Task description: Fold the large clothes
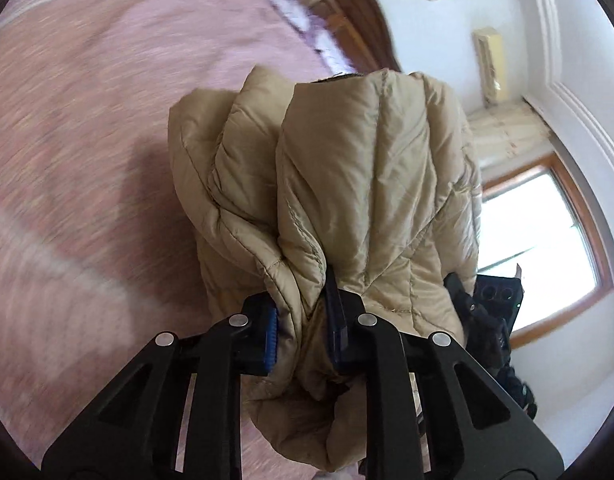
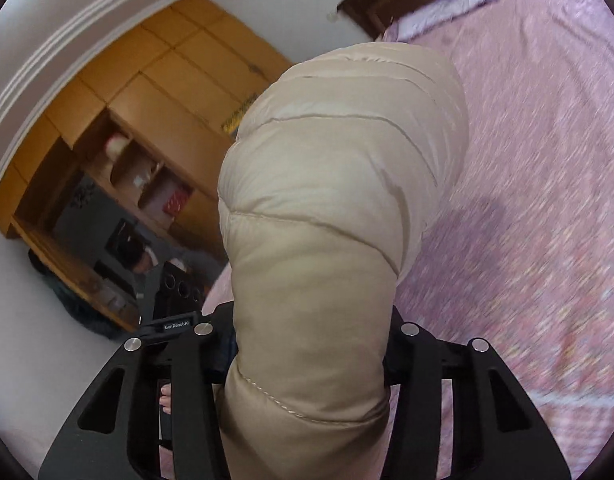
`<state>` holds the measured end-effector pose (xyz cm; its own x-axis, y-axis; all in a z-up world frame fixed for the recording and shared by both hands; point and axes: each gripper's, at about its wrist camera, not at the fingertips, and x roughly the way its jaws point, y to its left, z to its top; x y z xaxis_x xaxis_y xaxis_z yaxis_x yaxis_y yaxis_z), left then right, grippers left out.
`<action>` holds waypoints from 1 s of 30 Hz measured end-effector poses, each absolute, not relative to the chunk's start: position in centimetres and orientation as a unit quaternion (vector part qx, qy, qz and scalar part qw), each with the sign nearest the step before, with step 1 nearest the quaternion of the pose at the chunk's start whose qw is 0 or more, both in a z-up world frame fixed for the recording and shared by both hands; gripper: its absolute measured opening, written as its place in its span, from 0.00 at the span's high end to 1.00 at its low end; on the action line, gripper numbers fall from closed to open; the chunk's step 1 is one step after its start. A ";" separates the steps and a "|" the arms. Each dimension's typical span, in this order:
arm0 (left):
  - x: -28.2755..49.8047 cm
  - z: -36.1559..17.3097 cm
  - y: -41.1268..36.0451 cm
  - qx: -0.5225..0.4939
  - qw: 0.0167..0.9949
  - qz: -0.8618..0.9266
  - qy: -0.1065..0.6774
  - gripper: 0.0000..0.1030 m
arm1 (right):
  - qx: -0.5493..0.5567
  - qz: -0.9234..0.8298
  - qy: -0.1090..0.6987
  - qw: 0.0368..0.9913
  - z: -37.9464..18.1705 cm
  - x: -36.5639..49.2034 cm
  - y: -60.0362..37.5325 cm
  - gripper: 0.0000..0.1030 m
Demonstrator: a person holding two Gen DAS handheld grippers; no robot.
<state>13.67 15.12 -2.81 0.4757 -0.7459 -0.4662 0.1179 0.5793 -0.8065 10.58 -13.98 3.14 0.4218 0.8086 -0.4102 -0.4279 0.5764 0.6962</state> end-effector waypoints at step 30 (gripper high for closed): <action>13.8 -7.3 3.4 -0.094 0.840 -0.138 0.516 0.60 | 0.170 0.154 0.433 0.872 -1.0 8.2 -27.1 0.44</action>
<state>13.76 3.45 -7.27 0.4283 -0.3294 -0.8415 0.1352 0.9441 -0.3007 8.16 -27.12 -0.98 0.5775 0.4155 -0.7028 -0.1204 0.8947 0.4301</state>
